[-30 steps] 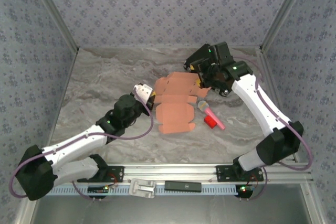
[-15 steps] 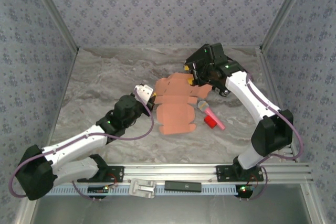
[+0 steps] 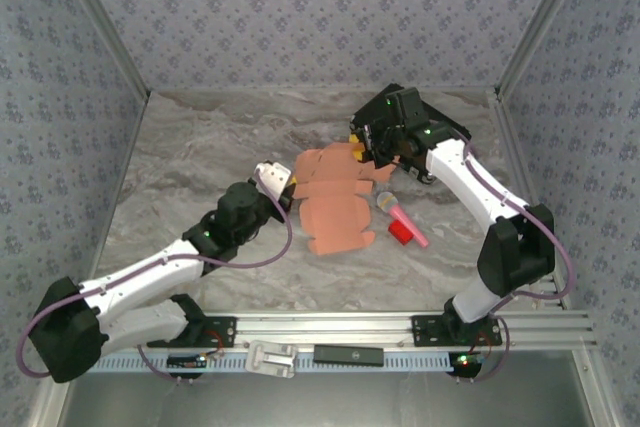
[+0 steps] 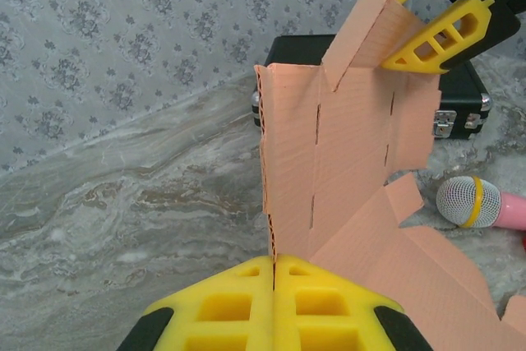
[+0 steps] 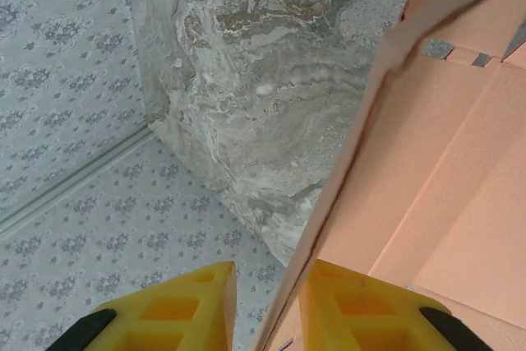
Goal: Fold the paper box
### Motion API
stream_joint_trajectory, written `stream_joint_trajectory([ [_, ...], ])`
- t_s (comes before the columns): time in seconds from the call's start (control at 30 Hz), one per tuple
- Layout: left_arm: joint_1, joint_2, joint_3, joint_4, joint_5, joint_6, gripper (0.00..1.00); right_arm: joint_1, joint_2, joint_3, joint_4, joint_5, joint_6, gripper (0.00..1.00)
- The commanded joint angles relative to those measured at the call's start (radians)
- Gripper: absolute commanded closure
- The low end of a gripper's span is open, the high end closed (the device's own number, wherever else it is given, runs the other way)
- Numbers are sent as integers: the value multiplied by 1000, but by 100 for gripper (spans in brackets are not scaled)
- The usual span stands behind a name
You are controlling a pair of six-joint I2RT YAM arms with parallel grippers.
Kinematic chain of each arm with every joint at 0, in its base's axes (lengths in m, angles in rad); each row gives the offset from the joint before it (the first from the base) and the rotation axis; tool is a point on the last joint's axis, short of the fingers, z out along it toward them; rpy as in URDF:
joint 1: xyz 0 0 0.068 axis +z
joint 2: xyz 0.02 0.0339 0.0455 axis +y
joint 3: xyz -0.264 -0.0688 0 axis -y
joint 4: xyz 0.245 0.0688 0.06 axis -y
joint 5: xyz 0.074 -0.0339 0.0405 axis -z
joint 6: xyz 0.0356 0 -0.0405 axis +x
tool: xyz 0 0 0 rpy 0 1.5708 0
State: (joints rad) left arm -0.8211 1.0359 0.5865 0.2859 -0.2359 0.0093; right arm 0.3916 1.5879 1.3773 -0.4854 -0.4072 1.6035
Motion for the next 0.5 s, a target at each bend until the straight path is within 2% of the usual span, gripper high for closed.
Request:
stream_joint_trajectory([
  [0.0,-9,-34,-16,-15,-28,-36,100,6,2,-19,27,24,-26,71],
  [0.13,-10,-51,-35,-29,-46,-70,100,5,1,-34,74,29,-39,68],
  [0.17,-9,-56,-41,-25,-46,-75,100,8,6,-39,95,21,-40,70],
  [0.3,-10,-74,-50,-22,-51,-84,100,16,44,-50,132,-24,-34,100],
  [0.47,-9,-92,-42,-46,-49,-103,100,39,37,-103,199,10,-3,100],
])
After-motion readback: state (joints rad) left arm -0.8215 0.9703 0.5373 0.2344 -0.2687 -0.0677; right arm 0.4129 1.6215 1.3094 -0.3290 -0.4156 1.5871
